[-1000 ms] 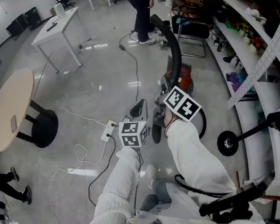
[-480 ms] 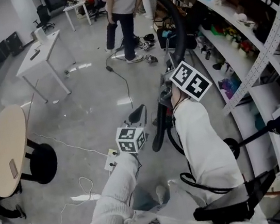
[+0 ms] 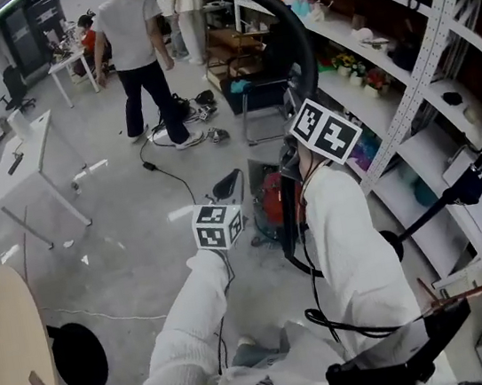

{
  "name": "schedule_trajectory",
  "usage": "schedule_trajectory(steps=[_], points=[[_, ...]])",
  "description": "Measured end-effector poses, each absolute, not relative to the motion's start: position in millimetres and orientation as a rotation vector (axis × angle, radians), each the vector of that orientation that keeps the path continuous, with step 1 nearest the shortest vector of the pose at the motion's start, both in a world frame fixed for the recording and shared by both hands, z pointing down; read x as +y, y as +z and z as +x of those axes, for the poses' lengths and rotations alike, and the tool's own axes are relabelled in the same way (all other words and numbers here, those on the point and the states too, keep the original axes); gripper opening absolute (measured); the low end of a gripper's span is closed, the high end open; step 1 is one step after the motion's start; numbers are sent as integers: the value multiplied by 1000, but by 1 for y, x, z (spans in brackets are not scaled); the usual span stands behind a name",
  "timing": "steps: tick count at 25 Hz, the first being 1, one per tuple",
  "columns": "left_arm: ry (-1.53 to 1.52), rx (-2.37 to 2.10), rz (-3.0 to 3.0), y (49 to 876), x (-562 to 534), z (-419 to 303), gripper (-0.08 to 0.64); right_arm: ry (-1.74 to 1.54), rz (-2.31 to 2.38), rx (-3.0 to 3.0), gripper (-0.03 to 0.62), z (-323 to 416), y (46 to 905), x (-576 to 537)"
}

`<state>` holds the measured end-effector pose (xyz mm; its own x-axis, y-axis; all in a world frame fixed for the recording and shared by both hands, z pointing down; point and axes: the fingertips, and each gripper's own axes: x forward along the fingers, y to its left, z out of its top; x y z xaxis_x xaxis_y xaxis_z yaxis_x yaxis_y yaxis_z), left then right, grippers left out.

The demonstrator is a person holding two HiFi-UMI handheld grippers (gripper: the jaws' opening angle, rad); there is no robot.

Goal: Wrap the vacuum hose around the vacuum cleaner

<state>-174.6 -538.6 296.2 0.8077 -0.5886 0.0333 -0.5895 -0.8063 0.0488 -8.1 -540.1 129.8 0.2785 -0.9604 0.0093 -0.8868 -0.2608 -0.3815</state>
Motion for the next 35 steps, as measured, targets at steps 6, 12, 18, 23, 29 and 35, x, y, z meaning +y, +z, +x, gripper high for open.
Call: schedule_trajectory(steps=[6,12,18,23,29,35], points=[[23,-758,2966,268,-583,-117,0,-295,-2387,1466,235,51,125,-528],[26,-445,3071,248,-576,-11,0,-195,-2502,1231,235,134,104,-500],[-13,-200,3123,216,-578,112,0,-23,-2519,966,235,247,44,-454],[-12,-109,3146,196,-607,181,0,59,-2561,854,235,304,22,-463],[-50,-23,3143,190,-658,234,0,98,-2590,734,235,358,24,-500],[-5,168,3192,202,-707,280,0,263,-2630,494,235,393,-10,-506]])
